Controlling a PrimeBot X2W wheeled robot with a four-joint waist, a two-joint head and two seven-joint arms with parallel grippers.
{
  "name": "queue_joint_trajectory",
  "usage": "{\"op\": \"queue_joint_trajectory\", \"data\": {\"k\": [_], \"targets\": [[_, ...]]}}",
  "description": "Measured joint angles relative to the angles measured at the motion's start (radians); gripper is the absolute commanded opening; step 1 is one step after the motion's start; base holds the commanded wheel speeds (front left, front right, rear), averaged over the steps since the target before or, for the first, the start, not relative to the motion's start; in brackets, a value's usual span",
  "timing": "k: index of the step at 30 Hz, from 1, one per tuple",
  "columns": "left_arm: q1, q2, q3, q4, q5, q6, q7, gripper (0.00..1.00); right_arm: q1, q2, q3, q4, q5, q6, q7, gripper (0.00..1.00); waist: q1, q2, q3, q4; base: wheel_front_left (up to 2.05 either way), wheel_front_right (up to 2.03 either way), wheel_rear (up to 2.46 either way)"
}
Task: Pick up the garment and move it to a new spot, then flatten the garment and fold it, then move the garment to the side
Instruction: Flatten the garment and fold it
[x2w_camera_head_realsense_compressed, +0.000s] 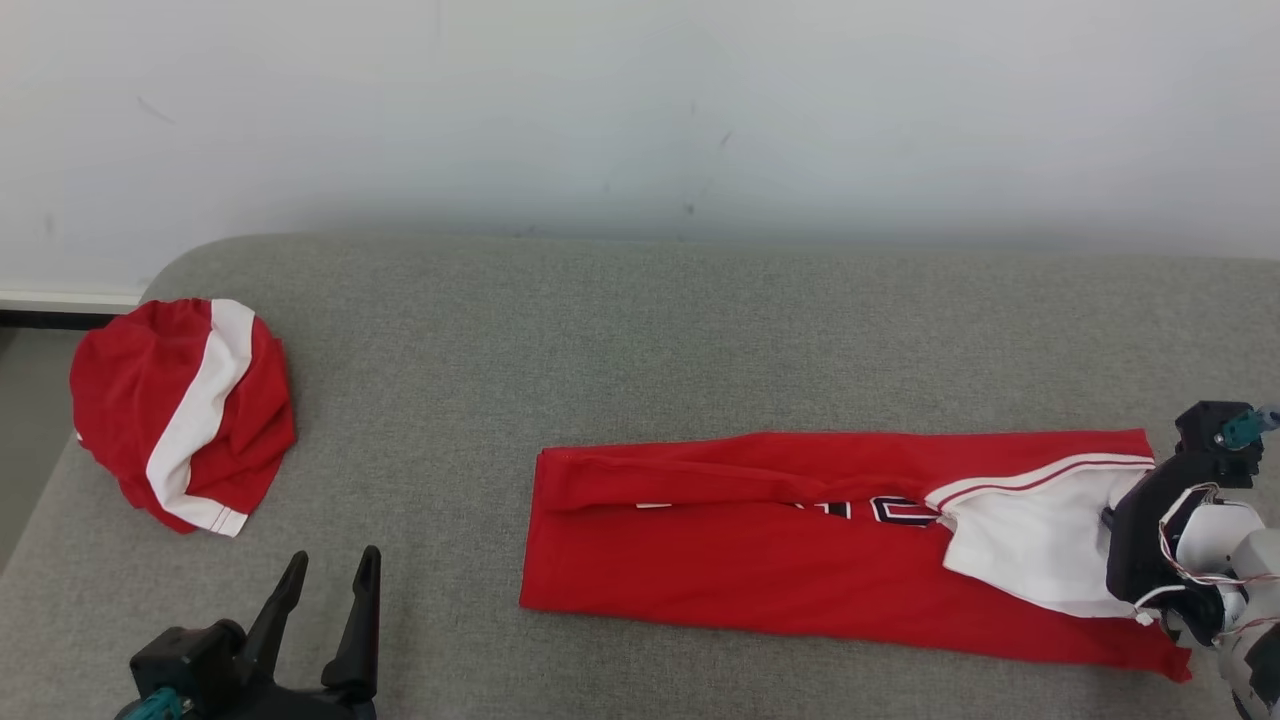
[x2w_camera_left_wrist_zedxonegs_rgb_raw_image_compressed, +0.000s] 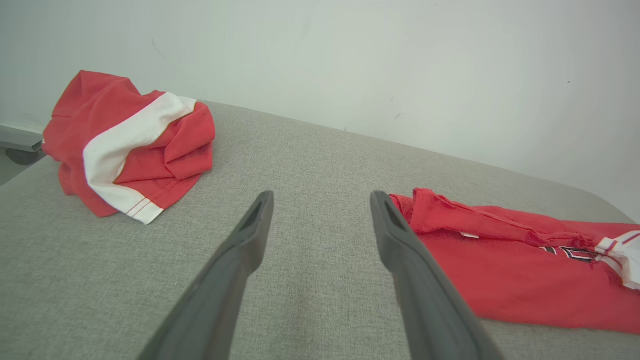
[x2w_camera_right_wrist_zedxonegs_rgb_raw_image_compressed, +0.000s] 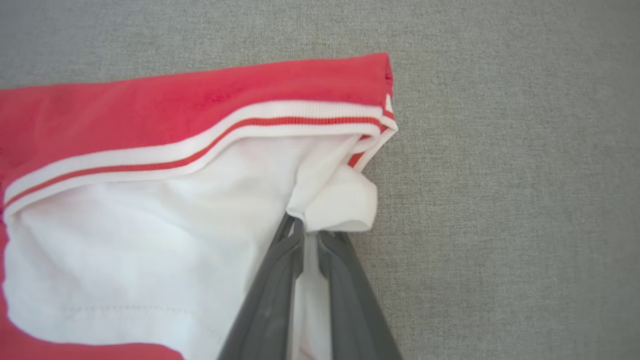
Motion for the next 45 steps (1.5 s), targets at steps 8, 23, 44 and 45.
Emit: {"op": "queue_joint_trajectory", "data": {"k": [8,23,44,45], "targets": [[0.005,-0.007,0.002,0.012,0.001,-0.001,0.0,1.0,-0.011,0.035,-0.026,-0.082,0.078,0.074,0.022,0.0,-0.0002,0.0,-0.014,-0.018,0.0,0.0,0.0],[0.005,-0.04,-0.014,0.038,0.01,-0.017,0.0,1.0,-0.009,0.116,-0.011,-0.313,0.207,0.087,0.159,0.0,-0.0002,0.0,-0.036,-0.008,0.0,0.0,0.0],[-0.006,-0.095,-0.049,0.071,0.023,-0.036,0.0,1.0,-0.026,0.229,0.036,-0.425,0.254,0.085,0.258,0.0,0.0,-0.0001,-0.025,0.099,0.0,0.0,0.0],[-0.01,-0.096,-0.05,0.073,0.023,-0.039,0.0,1.0,-0.026,0.233,0.038,-0.425,0.254,0.082,0.258,0.0,-0.0001,0.0,-0.024,0.105,0.0,0.0,0.0]]}}
